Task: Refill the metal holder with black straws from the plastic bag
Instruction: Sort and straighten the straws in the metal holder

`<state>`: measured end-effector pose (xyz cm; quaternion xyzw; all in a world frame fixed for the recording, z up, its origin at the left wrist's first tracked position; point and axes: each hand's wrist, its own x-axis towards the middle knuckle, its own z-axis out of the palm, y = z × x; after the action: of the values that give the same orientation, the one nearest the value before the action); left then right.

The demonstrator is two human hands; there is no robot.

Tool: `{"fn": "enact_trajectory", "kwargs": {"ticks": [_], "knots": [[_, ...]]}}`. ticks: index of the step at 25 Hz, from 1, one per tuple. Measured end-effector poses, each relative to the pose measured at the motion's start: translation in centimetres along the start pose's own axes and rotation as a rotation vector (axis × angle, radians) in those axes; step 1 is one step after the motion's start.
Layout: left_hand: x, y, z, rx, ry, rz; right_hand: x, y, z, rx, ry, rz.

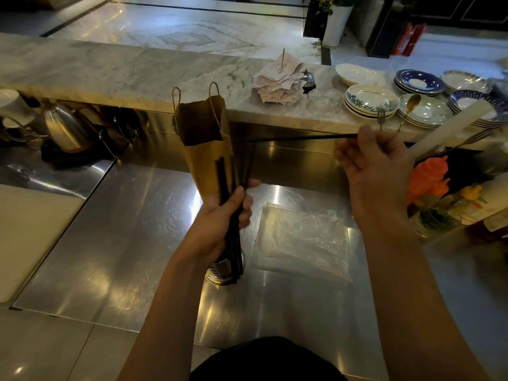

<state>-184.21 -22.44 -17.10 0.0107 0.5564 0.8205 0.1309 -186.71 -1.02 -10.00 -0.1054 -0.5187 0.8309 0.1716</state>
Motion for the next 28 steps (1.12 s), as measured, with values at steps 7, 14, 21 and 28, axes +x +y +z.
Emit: {"fn": "enact_trajectory", "kwargs": {"ticks": [7, 14, 21, 28], "knots": [[0.7, 1.2, 0.9, -0.332, 0.396, 0.185, -3.1, 4.2, 1.2, -0.416, -0.454, 0.203], [-0.1, 1.1, 0.8, -0.332, 0.346, 0.208, -4.1, 5.6, 1.7, -0.957, -0.844, 0.176], [-0.5, 0.3, 1.2, 0.098, -0.054, 0.140, -2.7, 3.1, 3.1, -0.908, -0.576, -0.465], [-1.7, 0.6, 2.1, 0.287, -0.284, 0.039, -3.0, 3.0, 3.2, -1.049, -0.612, -0.610]]}}
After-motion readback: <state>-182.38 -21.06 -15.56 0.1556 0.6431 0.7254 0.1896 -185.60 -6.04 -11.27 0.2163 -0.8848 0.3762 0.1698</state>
